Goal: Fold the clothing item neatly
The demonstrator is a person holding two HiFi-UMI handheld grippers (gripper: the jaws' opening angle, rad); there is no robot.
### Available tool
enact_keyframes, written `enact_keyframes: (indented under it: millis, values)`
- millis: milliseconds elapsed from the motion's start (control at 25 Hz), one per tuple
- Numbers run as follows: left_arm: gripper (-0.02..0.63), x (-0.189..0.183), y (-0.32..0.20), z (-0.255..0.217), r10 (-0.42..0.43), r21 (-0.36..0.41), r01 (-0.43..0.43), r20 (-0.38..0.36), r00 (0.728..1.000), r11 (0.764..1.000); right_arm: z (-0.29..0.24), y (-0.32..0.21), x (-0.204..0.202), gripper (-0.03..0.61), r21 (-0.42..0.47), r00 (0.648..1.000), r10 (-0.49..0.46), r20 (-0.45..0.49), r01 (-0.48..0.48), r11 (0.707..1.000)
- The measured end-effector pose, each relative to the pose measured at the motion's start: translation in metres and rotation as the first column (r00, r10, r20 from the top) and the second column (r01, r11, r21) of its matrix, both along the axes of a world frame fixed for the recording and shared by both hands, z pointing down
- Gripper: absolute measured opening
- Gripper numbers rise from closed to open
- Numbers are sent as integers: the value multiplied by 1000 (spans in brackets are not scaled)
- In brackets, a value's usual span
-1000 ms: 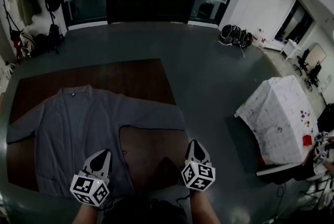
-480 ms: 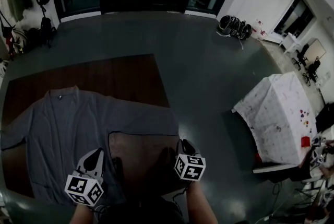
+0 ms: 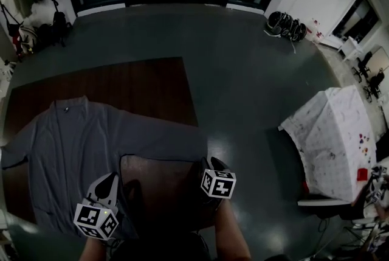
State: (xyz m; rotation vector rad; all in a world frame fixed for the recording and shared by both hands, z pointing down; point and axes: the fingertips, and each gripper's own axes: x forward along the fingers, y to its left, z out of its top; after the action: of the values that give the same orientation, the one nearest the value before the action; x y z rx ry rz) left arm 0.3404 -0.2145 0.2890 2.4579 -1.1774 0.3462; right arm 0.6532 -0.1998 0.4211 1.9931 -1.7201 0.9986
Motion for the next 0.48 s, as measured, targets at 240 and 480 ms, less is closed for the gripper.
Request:
enact_keyframes:
  millis: [240, 480]
  values:
    - [8, 7, -11, 0, -22, -4, 22, 29, 999, 1000, 19, -15, 3, 109, -32, 992, -30, 122, 35, 999]
    - [8, 18, -18, 7, -50, -21, 51, 43, 998, 998, 21, -21, 5, 90, -6, 971, -63, 229, 66, 998]
